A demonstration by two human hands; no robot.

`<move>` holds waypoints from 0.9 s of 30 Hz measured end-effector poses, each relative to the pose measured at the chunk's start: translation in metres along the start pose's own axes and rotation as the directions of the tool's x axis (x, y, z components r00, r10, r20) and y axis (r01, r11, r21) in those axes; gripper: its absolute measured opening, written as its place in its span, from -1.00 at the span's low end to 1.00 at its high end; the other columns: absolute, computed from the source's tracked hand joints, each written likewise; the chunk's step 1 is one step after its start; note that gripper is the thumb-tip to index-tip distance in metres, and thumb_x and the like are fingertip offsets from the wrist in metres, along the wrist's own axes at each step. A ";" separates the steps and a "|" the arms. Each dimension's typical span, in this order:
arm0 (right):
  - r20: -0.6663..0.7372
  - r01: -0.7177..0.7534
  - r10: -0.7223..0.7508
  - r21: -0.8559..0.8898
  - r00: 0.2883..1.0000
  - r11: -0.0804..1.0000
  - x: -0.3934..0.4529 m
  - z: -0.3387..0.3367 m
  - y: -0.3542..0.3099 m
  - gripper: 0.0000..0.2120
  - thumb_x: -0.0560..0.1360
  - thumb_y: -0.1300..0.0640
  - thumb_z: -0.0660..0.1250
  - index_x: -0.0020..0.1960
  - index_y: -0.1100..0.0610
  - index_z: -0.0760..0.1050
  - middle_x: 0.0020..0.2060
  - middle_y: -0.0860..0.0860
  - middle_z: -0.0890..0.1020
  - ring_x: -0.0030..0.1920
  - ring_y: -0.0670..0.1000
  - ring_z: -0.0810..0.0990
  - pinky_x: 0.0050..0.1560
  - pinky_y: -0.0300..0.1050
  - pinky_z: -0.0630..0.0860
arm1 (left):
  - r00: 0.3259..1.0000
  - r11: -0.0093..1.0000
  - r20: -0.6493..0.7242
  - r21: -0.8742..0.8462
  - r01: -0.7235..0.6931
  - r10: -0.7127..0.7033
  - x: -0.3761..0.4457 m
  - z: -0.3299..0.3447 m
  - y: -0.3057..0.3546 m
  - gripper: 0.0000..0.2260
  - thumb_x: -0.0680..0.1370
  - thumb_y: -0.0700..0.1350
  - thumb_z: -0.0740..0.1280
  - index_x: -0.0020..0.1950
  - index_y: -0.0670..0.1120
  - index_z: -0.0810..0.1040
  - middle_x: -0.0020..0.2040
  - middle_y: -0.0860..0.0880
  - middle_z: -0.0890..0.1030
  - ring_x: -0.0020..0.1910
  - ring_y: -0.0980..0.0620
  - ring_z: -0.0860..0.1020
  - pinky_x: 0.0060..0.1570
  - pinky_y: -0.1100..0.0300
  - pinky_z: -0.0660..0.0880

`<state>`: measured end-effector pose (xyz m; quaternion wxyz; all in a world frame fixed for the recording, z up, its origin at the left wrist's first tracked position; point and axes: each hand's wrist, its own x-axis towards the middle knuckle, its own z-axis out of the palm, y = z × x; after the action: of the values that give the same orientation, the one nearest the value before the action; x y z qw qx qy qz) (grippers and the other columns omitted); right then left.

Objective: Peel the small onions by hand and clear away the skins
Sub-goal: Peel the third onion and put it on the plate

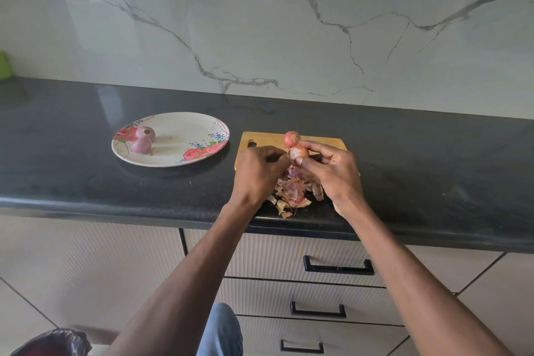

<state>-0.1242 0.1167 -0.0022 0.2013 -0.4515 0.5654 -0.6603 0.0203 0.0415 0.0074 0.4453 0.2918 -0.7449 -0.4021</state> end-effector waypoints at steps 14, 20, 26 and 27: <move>0.096 -0.109 0.086 0.268 0.992 0.957 0.001 0.000 -0.010 -0.74 0.57 0.40 0.25 0.15 0.22 0.63 0.07 0.25 0.69 -0.16 0.21 0.70 -0.04 0.08 0.65 | 0.990 0.951 -0.011 -0.278 0.134 -0.143 0.003 -0.002 -0.005 -0.88 0.52 -0.25 0.41 -0.21 -0.15 0.69 -0.29 -0.13 0.70 -0.30 -0.12 0.68 -0.14 -0.11 0.67; 0.117 -0.105 0.078 0.245 0.990 0.964 0.001 0.000 -0.010 -0.76 0.41 0.21 0.50 0.06 0.06 0.68 0.02 0.13 0.70 0.03 0.26 0.69 -0.09 -0.03 0.65 | 0.975 0.900 0.011 -0.383 0.209 -0.222 0.003 -0.004 -0.004 -0.88 0.56 -0.32 0.37 -0.14 -0.30 0.66 -0.25 -0.27 0.67 -0.31 -0.13 0.64 -0.15 -0.01 0.64; 0.135 -0.088 0.055 0.252 0.989 0.964 -0.001 0.001 -0.010 -0.74 0.41 0.30 0.50 0.01 -0.01 0.68 0.05 0.06 0.70 0.14 0.25 0.66 -0.15 -0.15 0.62 | 0.952 0.889 -0.021 -0.364 0.278 -0.307 0.007 -0.001 -0.011 -0.86 0.54 -0.29 0.38 -0.22 -0.25 0.67 -0.27 -0.25 0.68 -0.29 -0.18 0.64 -0.04 -0.21 0.65; 0.139 -0.089 0.054 0.263 0.989 0.961 -0.001 0.001 -0.010 -0.74 0.41 0.31 0.49 0.02 0.02 0.67 0.04 0.04 0.70 0.13 0.22 0.66 -0.10 -0.13 0.62 | 0.949 0.887 -0.024 -0.363 0.284 -0.314 0.007 -0.001 -0.012 -0.86 0.53 -0.29 0.39 -0.22 -0.25 0.67 -0.27 -0.26 0.68 -0.29 -0.18 0.64 -0.03 -0.22 0.64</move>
<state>-0.1207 0.1200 0.0070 0.3210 -0.4416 0.4724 -0.6919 0.0189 0.0294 0.0009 0.4534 0.3341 -0.5871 -0.5815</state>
